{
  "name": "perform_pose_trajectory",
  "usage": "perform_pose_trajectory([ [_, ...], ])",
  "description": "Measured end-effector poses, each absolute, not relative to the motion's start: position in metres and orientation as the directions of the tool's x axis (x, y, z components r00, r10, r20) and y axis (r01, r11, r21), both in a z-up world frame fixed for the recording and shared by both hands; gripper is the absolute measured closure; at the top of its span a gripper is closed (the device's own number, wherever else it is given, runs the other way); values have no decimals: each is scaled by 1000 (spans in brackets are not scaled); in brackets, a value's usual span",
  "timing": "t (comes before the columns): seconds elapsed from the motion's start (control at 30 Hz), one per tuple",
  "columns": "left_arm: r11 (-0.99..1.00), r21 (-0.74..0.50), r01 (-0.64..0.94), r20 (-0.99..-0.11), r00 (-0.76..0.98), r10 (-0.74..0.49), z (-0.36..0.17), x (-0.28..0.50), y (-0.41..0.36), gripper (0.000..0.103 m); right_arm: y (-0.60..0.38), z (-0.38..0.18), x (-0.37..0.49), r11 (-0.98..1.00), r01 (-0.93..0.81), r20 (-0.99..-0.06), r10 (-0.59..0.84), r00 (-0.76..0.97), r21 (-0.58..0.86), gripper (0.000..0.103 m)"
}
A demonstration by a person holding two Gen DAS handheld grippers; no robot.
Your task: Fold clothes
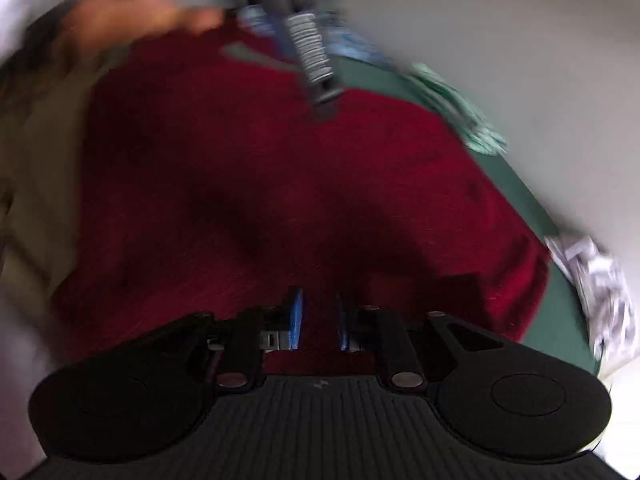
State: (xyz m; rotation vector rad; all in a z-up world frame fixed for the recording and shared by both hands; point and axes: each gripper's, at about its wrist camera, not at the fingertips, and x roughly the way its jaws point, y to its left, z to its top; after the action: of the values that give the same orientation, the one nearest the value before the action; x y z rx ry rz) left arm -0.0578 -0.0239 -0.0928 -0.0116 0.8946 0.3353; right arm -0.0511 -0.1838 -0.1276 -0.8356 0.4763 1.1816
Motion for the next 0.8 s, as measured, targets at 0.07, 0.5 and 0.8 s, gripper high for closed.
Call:
perform_pose_trajectory([
  [0.07, 961, 140, -240, -767, 587, 259, -97, -66, -32, 20, -206, -116, -42, 209, -959, -737, 615, 280, -190, 84],
  [0.5, 729, 502, 466, -687, 727, 9, -133, -26, -223, 71, -325, -88, 44, 871, -444, -719, 447, 533, 211, 82],
  [0.8, 818, 358, 450, -743, 668, -42, -129, -6, -223, 99, -341, -98, 39, 840, -425, -661, 533, 528, 338, 80],
])
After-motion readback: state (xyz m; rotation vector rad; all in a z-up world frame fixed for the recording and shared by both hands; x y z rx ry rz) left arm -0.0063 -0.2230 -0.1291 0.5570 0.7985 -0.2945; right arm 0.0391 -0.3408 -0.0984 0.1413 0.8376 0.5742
